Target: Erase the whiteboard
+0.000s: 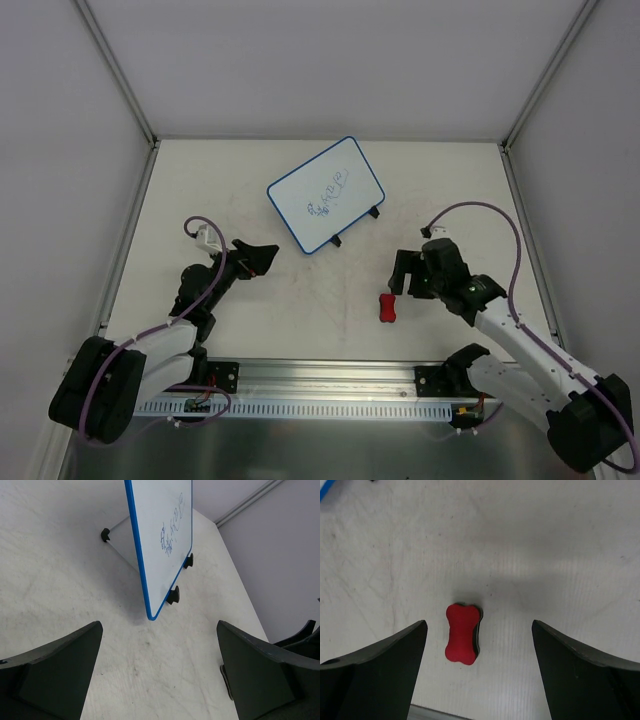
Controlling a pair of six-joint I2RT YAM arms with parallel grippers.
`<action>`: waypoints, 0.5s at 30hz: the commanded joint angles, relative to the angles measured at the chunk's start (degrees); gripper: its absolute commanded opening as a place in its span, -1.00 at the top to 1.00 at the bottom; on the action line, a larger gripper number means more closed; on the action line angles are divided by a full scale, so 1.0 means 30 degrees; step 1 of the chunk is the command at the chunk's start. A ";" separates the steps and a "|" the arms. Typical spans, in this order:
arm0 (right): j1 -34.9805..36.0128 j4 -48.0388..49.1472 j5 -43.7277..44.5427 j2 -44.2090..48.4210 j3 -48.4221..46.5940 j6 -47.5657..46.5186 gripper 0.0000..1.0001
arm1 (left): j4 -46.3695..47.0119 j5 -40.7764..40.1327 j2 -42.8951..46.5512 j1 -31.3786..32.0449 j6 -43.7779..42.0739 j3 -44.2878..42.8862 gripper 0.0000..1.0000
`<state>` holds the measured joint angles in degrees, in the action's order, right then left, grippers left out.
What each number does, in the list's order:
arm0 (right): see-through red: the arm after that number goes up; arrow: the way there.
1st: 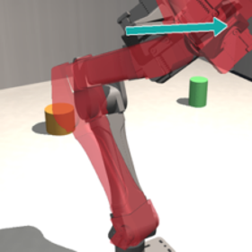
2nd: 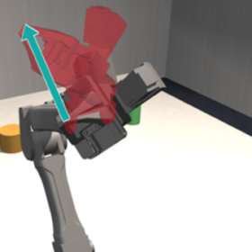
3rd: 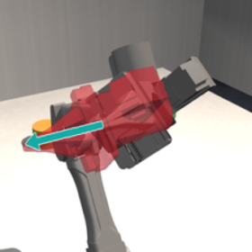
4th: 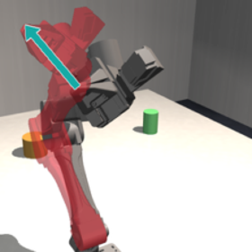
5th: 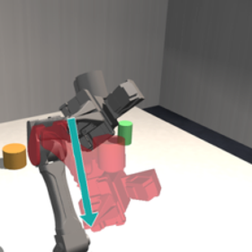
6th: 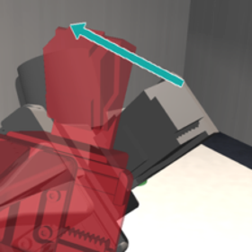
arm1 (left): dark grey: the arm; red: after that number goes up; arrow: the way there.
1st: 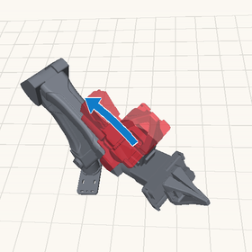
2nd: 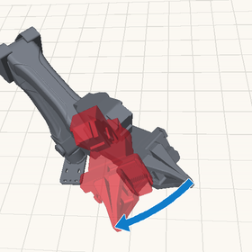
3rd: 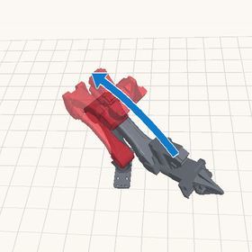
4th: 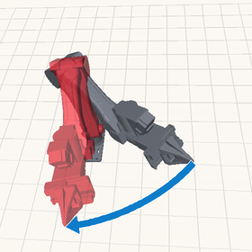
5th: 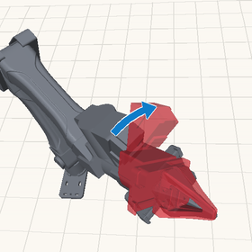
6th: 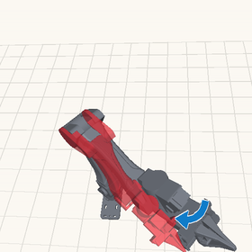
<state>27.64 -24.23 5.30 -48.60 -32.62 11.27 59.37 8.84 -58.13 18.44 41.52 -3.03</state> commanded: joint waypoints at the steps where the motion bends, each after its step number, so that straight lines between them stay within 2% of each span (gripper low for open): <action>1: 0.1594 -0.2147 0.0661 -0.1140 -0.1108 0.2188 -0.78 | 0.1245 0.0363 -0.0194 0.0183 -0.0011 -0.0016 -0.98; 3: 0.2824 -0.2178 0.0956 -0.2104 -0.1196 0.2861 -0.74 | 0.1244 0.0305 -0.0136 0.0183 -0.0011 -0.0017 -0.98; 8: 0.5695 -0.2323 0.2654 -0.3749 -0.1782 0.4006 -0.79 | 0.1185 0.0188 -0.0135 0.0183 0.0048 -0.0016 -0.98; 15: 0.5992 -0.2353 0.3213 -0.6268 -0.2309 0.5676 -0.58 | 0.1185 0.0217 -0.0224 0.0183 0.0106 -0.0075 -0.98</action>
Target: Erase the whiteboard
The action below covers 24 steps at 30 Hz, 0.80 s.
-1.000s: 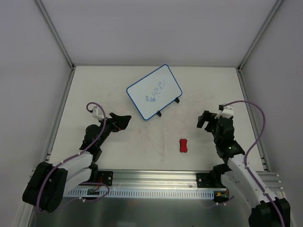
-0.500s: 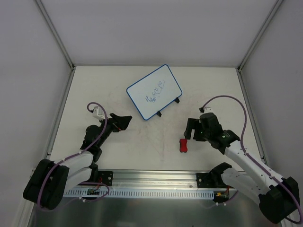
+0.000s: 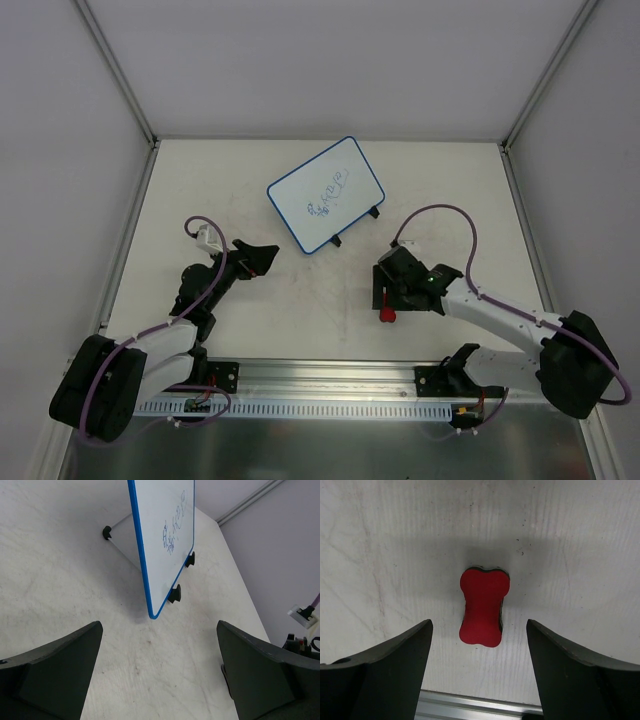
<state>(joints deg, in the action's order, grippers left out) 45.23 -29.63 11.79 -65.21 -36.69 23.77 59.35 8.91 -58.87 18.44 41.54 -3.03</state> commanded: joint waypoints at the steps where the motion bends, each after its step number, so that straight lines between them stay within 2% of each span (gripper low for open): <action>1: 0.0185 -0.0612 0.1398 -0.0966 -0.1071 0.1597 -0.55 | 0.1192 0.0224 0.0024 0.0183 0.0099 -0.0075 -0.98; 2: 0.0244 -0.0700 0.1604 -0.1142 -0.1188 0.1685 -0.48 | 0.1192 0.0224 0.0024 0.0183 0.0070 -0.0075 -0.98; 9: 0.0245 -0.1313 0.1666 -0.2282 -0.2066 0.1248 -0.45 | 0.1192 0.0195 0.0112 0.0182 0.0041 -0.0045 -0.98; 14: 0.0245 -0.1404 0.1490 -0.2726 -0.2449 0.1159 -0.24 | 0.1075 0.0166 0.0258 0.0183 -0.0076 -0.0017 -0.98; 20: 0.0245 -0.1404 0.1050 -0.3106 -0.2420 0.0954 -0.25 | 0.0665 -0.0039 0.0522 0.0183 -0.0136 -0.0075 -0.98; 24: 0.0245 -0.0937 0.0933 -0.3458 -0.2069 0.0866 -0.17 | 0.0548 -0.0010 0.0522 0.0183 -0.0106 -0.0133 -0.98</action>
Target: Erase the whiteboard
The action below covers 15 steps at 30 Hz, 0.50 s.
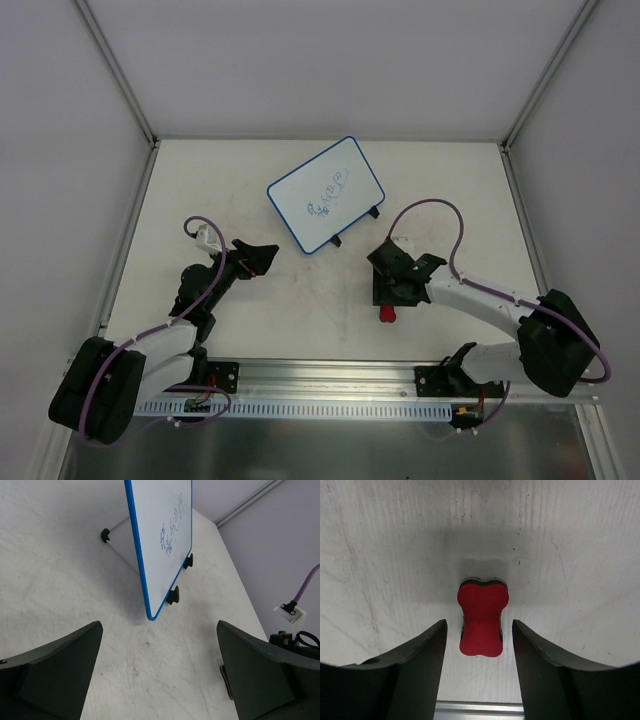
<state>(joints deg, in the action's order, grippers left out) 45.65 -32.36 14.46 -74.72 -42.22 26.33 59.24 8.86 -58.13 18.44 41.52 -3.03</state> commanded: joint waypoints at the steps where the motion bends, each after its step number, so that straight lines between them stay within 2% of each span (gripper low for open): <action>1: 0.0106 0.0034 -0.0072 -0.0376 -0.0196 -0.0016 -0.12 | 0.0584 0.0005 0.0246 0.0154 -0.0099 -0.0134 -0.98; 10: 0.0106 0.0912 -0.0628 -0.1577 0.0009 -0.0250 -0.10 | 0.0584 0.0063 0.0245 0.0183 -0.0186 -0.0133 -0.98; 12: 0.0106 0.1088 -0.0601 -0.1462 0.0068 -0.0250 0.00 | 0.0584 0.0064 0.0246 0.0154 -0.0216 -0.0163 -0.98; 15: 0.0077 0.1089 -0.0454 -0.1431 0.0069 -0.0279 0.01 | 0.0584 0.0122 0.0187 0.0183 -0.0216 -0.0163 -0.98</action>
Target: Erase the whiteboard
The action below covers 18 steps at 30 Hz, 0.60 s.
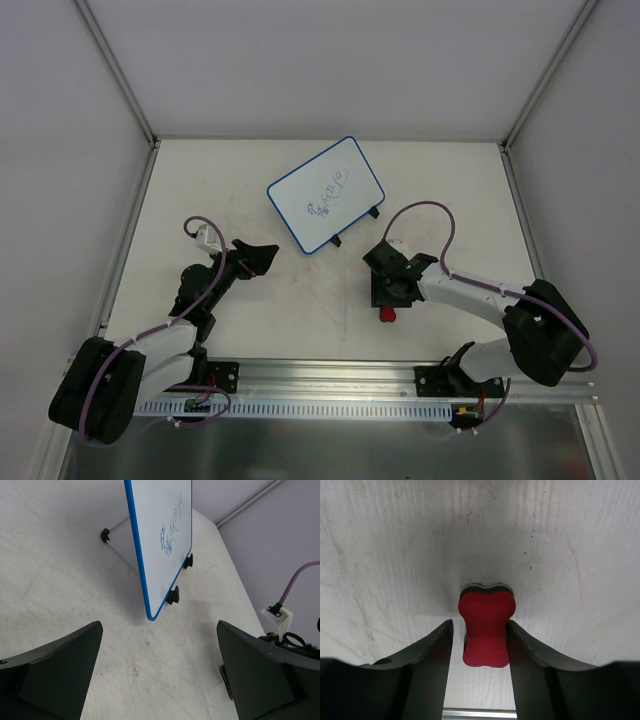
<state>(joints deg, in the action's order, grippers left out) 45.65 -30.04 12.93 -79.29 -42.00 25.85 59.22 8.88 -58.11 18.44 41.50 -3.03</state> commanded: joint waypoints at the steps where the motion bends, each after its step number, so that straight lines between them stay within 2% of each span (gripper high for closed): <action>1: 0.0077 0.0317 -0.0060 -0.0083 -0.0063 -0.0148 0.01 | 0.0592 0.0115 0.0179 0.0183 -0.0180 -0.0192 -0.98; 14: -0.0069 -0.0503 -0.0354 -0.0817 -0.0414 -0.0763 0.11 | 0.0972 0.0349 0.0004 0.0182 -0.0209 -0.0104 -0.98; 18: -0.0128 -0.0533 -0.0297 -0.0701 -0.0386 -0.0794 0.31 | 0.0972 0.0320 0.0033 0.0183 -0.0209 -0.0104 -0.98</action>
<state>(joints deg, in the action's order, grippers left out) 45.56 -29.69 11.75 -81.49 -42.00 24.01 59.24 8.93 -58.11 18.44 41.50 -3.03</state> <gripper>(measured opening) 0.373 0.990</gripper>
